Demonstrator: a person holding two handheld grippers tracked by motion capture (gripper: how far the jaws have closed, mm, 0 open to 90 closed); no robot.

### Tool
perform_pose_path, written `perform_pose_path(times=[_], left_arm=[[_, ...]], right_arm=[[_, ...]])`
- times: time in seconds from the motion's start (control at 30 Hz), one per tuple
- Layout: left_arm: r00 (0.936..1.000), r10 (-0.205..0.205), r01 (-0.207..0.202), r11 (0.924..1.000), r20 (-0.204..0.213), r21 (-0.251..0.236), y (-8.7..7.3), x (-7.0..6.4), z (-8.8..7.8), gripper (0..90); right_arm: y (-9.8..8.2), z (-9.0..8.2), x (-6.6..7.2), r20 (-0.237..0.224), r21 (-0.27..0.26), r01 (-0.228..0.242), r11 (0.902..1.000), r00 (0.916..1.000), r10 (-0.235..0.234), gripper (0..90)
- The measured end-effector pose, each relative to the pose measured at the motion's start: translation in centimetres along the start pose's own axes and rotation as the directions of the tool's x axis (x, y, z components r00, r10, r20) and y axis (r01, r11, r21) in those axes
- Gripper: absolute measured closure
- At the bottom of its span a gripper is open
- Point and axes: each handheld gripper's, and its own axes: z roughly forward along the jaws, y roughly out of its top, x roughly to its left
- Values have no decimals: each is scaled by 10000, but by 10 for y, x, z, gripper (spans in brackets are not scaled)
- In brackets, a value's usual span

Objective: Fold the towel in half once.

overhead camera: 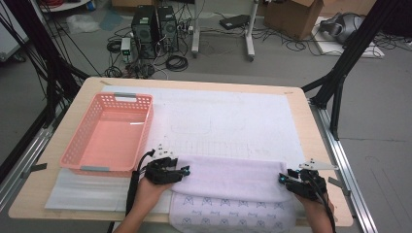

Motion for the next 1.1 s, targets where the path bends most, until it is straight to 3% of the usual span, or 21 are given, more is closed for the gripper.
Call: perform_pose_path(times=[0.03, 0.07, 0.1, 0.13, 0.2, 0.27, 0.33, 0.47, 0.63, 0.73, 0.93, 1.1], left_arm=[[9999, 67, -66, 10000, -89, 46, 0, -1, 0, 670], [9999, 144, -143, 9999, -67, 71, 0, -1, 0, 727], [9997, 154, -157, 9998, 198, 114, 0, -2, 1, 808], [9997, 202, -204, 9997, 129, 119, 0, -4, 1, 840], [9998, 154, -155, 9998, 91, 115, 0, -4, 1, 849], [9993, -267, 265, 9996, 270, 76, 1, -1, 1, 855], [9979, -565, 570, 9982, 314, -172, 2, 1, 0, 859], [9969, -695, 718, 9954, 367, -642, 10, 4, -3, 861], [9966, -814, 823, 9913, 133, -1027, 34, 13, -3, 861], [9970, -762, 748, 9924, -116, -976, 48, 21, 3, 861], [9919, -1176, 1108, 9857, -480, -1267, 83, 43, 18, 860], [9902, -1111, 1021, 9893, -852, -1041, 104, 58, 37, 859]], right_arm=[[1, 0, 0, -69, 68, -97, 9999, 9999, 98, 730], [2, 0, -1, -498, 147, -267, 9995, 9984, 274, 827], [2, 0, 0, -603, 156, -382, 9991, 9974, 390, 834], [2, 0, 0, -619, 137, -421, 9990, 9972, 428, 843], [1, 0, -2, -744, 89, -589, 9982, 9955, 594, 851], [0, 0, -4, -889, 23, -812, 9967, 9927, 811, 857], [0, 0, -3, -769, -59, -700, 9975, 9946, 693, 860], [5, -1, 0, -415, -501, -306, 9983, 9987, 285, 866], [20, 1, -1, -206, -1092, -145, 9939, 9997, 124, 868], [32, 9, -6, -216, -1266, -240, 9917, 9995, 214, 868], [67, 32, -24, -1, -1293, -341, 9910, 9994, 343, 867], [92, 47, -39, 60, -1348, -499, 9896, 9987, 512, 867]])
